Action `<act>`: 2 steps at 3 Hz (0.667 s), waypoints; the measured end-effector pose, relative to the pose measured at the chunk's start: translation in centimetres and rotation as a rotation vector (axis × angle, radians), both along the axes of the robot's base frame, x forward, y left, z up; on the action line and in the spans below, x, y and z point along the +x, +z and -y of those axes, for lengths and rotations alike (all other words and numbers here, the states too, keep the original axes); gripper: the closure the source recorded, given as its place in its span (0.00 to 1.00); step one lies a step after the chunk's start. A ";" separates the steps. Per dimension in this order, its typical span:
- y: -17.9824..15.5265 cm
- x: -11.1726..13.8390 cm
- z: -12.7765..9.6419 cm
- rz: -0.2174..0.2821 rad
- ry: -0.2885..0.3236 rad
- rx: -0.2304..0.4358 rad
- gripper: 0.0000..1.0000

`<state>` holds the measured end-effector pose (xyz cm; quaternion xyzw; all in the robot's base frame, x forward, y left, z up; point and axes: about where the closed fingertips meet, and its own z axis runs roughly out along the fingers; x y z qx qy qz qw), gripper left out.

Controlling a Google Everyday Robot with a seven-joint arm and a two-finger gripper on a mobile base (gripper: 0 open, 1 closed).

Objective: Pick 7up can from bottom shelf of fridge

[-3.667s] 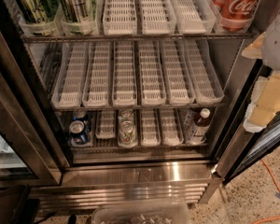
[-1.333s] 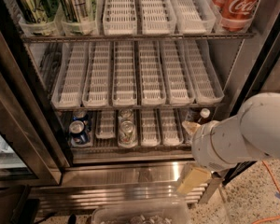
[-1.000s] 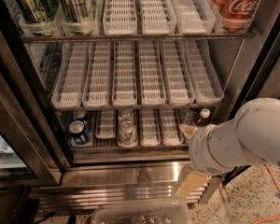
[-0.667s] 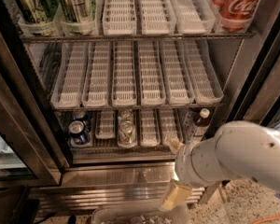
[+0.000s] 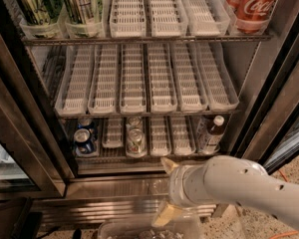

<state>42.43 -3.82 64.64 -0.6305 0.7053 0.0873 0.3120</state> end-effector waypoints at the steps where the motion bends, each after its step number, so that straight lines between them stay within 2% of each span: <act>1: -1.8 0.9 -1.6 0.000 0.018 0.041 0.00; 2: -1.8 0.9 -1.6 0.000 0.018 0.041 0.00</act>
Offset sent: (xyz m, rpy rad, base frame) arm 0.0082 0.0146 -0.0145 0.0349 -0.0028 0.0171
